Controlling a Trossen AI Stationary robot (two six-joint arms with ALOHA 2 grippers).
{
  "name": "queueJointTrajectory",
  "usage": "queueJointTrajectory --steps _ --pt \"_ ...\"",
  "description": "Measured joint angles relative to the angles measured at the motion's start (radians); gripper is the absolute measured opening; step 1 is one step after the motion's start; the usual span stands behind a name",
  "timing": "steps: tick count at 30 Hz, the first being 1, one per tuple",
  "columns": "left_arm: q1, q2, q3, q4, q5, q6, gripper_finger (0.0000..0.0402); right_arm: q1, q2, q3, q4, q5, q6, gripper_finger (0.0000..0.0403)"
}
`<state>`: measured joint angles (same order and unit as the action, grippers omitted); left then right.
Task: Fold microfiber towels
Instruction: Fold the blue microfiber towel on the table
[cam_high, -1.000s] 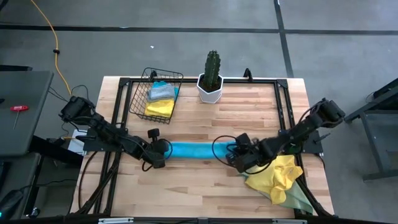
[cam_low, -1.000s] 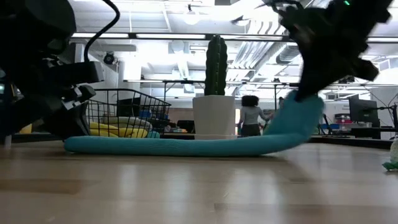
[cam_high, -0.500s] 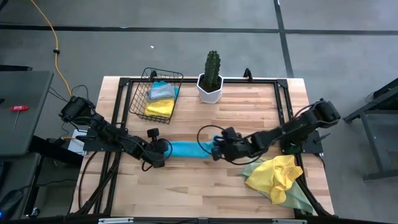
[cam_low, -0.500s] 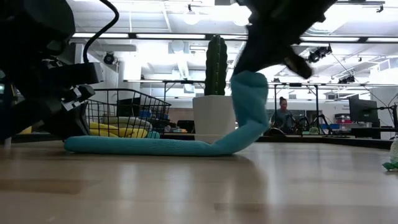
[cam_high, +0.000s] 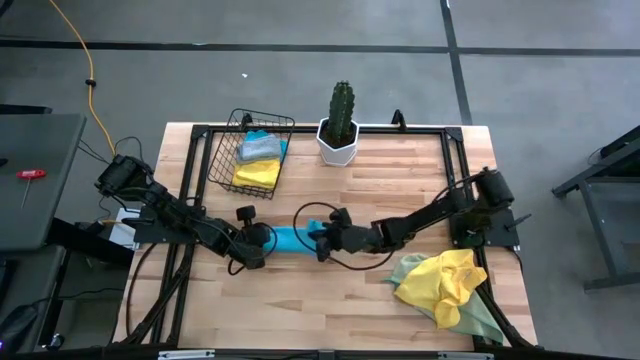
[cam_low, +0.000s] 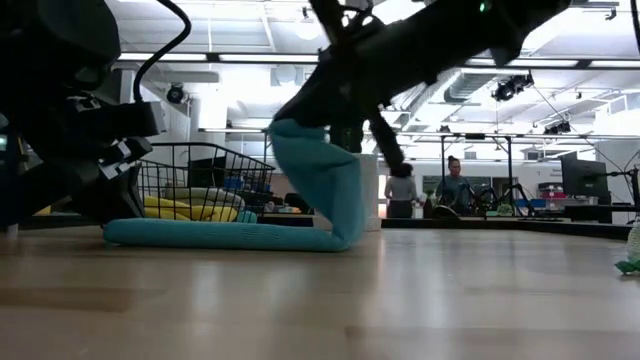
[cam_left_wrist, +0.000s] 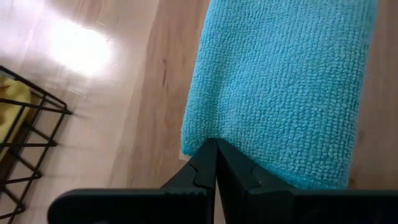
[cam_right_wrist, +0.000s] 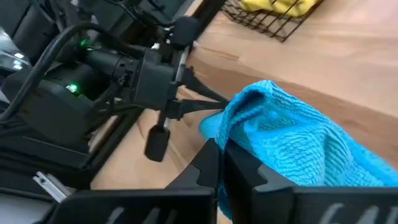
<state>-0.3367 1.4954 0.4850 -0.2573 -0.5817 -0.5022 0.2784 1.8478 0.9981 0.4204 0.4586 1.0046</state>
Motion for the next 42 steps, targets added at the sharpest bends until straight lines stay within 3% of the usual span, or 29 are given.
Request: queueJointTrajectory --steps 5,10,25,42 --pt "0.0 0.001 -0.001 -0.003 -0.007 0.0 0.0 0.0 0.1 0.002 0.198 -0.007 0.004 0.0" --pt "0.0 0.001 -0.001 0.0 -0.009 -0.001 0.0 -0.004 0.181 0.067 0.271 -0.007 -0.019 0.0" --pt "0.0 0.001 -0.001 0.013 -0.013 -0.002 0.0 -0.032 0.38 0.329 0.249 -0.027 -0.124 0.0" --pt "0.0 0.001 -0.001 0.018 -0.027 -0.001 0.0 -0.051 0.408 0.346 0.22 -0.07 -0.086 0.0006"
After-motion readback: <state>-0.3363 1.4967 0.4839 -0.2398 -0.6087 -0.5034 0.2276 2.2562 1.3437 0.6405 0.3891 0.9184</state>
